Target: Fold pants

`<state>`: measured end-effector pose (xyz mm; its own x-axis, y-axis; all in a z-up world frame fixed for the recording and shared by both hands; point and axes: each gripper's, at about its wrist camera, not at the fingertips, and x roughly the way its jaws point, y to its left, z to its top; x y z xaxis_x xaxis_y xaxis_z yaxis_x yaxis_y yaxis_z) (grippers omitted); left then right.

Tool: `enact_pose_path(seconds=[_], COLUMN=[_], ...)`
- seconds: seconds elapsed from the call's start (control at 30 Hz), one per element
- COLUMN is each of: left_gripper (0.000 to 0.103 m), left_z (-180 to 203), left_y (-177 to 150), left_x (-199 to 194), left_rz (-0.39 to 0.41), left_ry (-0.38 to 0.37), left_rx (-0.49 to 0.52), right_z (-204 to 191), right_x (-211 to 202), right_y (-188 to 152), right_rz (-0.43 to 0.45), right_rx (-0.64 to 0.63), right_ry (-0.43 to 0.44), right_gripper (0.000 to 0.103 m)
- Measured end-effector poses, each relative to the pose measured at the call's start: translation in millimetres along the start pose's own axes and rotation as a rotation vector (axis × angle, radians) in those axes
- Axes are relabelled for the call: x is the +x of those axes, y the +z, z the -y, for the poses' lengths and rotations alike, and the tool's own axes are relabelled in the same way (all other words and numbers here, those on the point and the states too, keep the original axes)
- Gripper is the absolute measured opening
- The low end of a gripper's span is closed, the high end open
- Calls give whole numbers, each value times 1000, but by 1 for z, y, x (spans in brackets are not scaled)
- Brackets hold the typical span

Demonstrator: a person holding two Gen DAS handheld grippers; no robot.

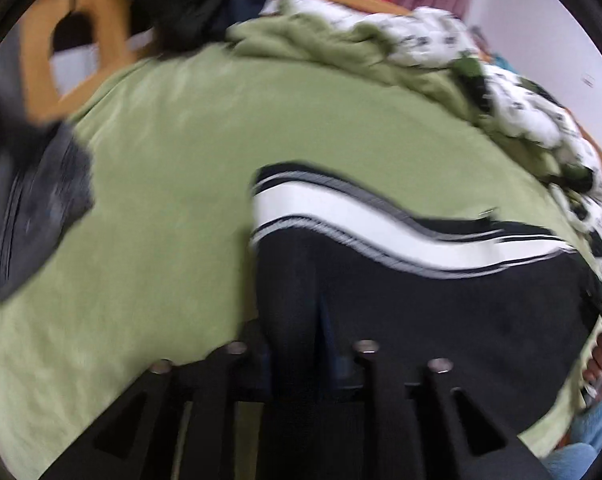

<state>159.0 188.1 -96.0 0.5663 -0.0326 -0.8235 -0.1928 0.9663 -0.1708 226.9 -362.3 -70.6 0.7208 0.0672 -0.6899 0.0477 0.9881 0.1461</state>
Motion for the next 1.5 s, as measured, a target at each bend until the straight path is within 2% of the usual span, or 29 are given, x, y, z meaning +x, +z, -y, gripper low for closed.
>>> enact_pose_path(seconds=[0.03, 0.1, 0.13, 0.2, 0.23, 0.27, 0.3, 0.37, 0.43, 0.47, 0.6, 0.67, 0.73, 0.8, 0.83, 0.87, 0.9, 0.97, 1.03, 1.07, 1.13, 1.2, 1.23, 1.27, 1.33, 1.4, 1.5], left_gripper=[30, 29, 29, 32, 34, 36, 38, 46, 47, 47, 47, 51, 51, 52, 52, 52, 52, 52, 52, 52, 52, 52, 52, 52, 53, 57, 57], left_z=[-9, -20, -27, -28, -25, -22, -15, -2, 10, 16, 36, 45, 54, 59, 61, 61, 60, 57, 52, 51, 49, 48, 46, 45, 45, 47, 60], left_y=[-5, -9, -12, -19, -22, -26, -32, -42, -48, -51, -61, -66, -72, -74, -75, -75, -75, -74, -73, -73, -74, -75, -77, -78, -85, -89, -99], left_x=[5, 7, 5, -4, -9, -12, -16, -19, -18, -17, -23, -19, -19, -18, -17, -17, -17, -19, -20, -20, -23, -27, -31, -33, -35, -32, -30], left_rz=[-10, -22, -19, -9, -5, -2, 3, 3, 2, 8, 20, 2, -10, -2, -2, -1, -1, 3, 4, 3, 11, 22, 29, 32, 36, 24, 5], left_ry=[49, 107, 89, 22, -2, -13, -18, -15, -21, -22, -28, -63, -56, -27, -17, -15, -20, -41, -61, -67, -68, -71, -78, -86, -105, -95, -22], left_rx=[-22, -52, -82, -129, -122, -109, -86, -37, -9, 8, 38, 56, 84, 116, 130, 132, 126, 102, 69, 61, 51, 46, 46, 49, 64, 92, 178], right_z=[13, 37, 48, 55, 53, 51, 50, 52, 62, 72, 105, 110, 111, 114, 115, 115, 113, 104, 90, 79, 69, 80, 94, 107, 123, 121, 105], right_x=[12, 19, 18, 13, 10, 3, -5, -21, -33, -34, -18, -8, 7, 24, 33, 39, 38, 21, -7, -18, -14, 8, 22, 25, 16, -4, -22], right_y=[-12, -22, -26, -30, -34, -37, -41, -46, -51, -52, -50, -46, -40, -38, -37, -33, -28, -8, 5, 5, 2, -10, -19, -28, -38, -42, -42], right_rz=[-27, -61, -85, -124, -143, -155, -152, -126, -117, -118, -142, -130, -118, -150, -166, -169, -148, -48, 116, 175, 154, 14, -82, -118, -119, -97, -76], right_rx=[26, 100, 140, 156, 143, 123, 107, 98, 139, 186, 382, 435, 469, 526, 555, 574, 564, 465, 328, 244, 144, 136, 177, 217, 282, 261, 201], right_ry=[-24, 71, 129, 161, 157, 132, 97, 80, 88, 112, 185, 215, 209, 204, 199, 187, 172, 142, 167, 147, 72, 30, 21, 34, 85, 37, -30], right_gripper=[13, 13, 13, 16, 21, 34, 39, 42, 50, 57, 60, 61, 70, 76, 75, 65, 53, 48, 48, 48, 53, 57, 58, 59, 63, 64, 64])
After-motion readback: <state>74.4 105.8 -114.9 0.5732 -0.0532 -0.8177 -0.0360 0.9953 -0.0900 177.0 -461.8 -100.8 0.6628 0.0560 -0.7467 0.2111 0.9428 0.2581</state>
